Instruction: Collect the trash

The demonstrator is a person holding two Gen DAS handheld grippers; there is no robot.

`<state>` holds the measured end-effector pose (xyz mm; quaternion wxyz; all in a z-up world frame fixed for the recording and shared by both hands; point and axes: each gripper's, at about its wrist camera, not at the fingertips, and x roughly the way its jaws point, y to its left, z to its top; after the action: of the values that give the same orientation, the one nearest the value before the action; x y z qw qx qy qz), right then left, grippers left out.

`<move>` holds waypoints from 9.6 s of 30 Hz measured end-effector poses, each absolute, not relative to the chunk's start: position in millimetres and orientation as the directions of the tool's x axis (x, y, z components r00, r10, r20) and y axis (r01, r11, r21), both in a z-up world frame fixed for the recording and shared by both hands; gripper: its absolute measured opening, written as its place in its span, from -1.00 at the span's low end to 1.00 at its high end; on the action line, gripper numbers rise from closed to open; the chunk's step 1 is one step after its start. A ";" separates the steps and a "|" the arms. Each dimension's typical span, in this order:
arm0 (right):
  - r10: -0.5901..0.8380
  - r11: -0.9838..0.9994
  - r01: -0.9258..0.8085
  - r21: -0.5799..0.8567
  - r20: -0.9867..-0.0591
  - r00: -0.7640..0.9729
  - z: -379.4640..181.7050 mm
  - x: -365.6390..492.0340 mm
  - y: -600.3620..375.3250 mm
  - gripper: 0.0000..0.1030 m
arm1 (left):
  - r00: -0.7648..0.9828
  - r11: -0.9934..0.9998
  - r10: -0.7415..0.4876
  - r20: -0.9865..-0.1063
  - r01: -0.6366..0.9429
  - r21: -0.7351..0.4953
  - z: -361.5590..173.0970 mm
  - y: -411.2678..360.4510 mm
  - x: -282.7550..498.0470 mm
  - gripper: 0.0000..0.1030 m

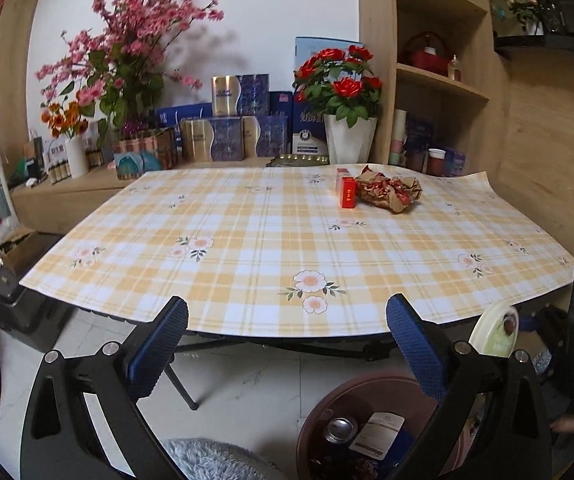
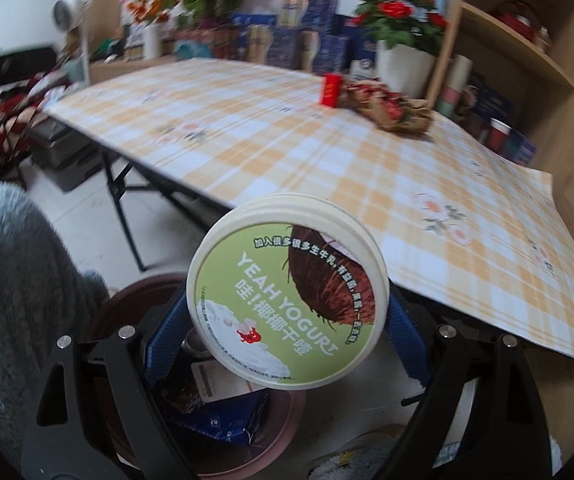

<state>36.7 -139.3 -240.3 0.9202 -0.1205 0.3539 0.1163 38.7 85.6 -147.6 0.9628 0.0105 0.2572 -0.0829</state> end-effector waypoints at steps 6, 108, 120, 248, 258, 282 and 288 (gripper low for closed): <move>0.165 0.916 -0.375 -0.141 -0.719 0.675 -254.4 36.2 -123.3 0.73 | 0.832 0.985 -0.160 -0.530 0.171 -0.030 -155.7 83.4 44.8 0.88; 0.022 0.866 0.213 0.452 -0.459 0.888 -172.3 209.8 -341.4 0.03 | 0.616 0.956 -0.263 -0.742 0.271 -0.114 -201.3 -83.8 425.6 0.41; -0.018 0.862 0.249 0.442 -0.464 0.886 -178.9 170.2 -363.3 0.03 | 0.631 0.934 -0.264 -0.730 0.357 -0.029 -177.8 -72.8 385.8 -0.58; 0.238 0.970 -0.152 0.188 -0.849 0.472 -276.5 44.0 -165.7 0.88 | 0.740 0.992 -0.124 -0.661 0.074 -0.103 -178.9 78.7 61.8 0.88; 0.102 0.987 -0.160 -0.010 -0.729 0.677 -165.1 32.2 -177.2 0.88 | 0.793 0.988 -0.152 -0.590 0.111 -0.106 -124.6 76.3 61.7 0.88; -0.080 0.995 0.097 0.010 -0.479 0.874 18.9 9.6 -251.2 0.88 | 0.908 0.960 -0.266 -0.324 0.279 -0.005 42.5 15.3 35.7 0.88; -0.074 0.996 0.086 0.003 -0.485 0.872 17.2 6.9 -246.1 0.88 | 0.913 0.964 -0.246 -0.326 0.264 0.013 42.8 13.2 33.9 0.88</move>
<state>6.9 -246.1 17.2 0.9673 0.0121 0.2500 -0.0414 33.9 13.2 42.8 0.9775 0.0285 0.1630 -0.1304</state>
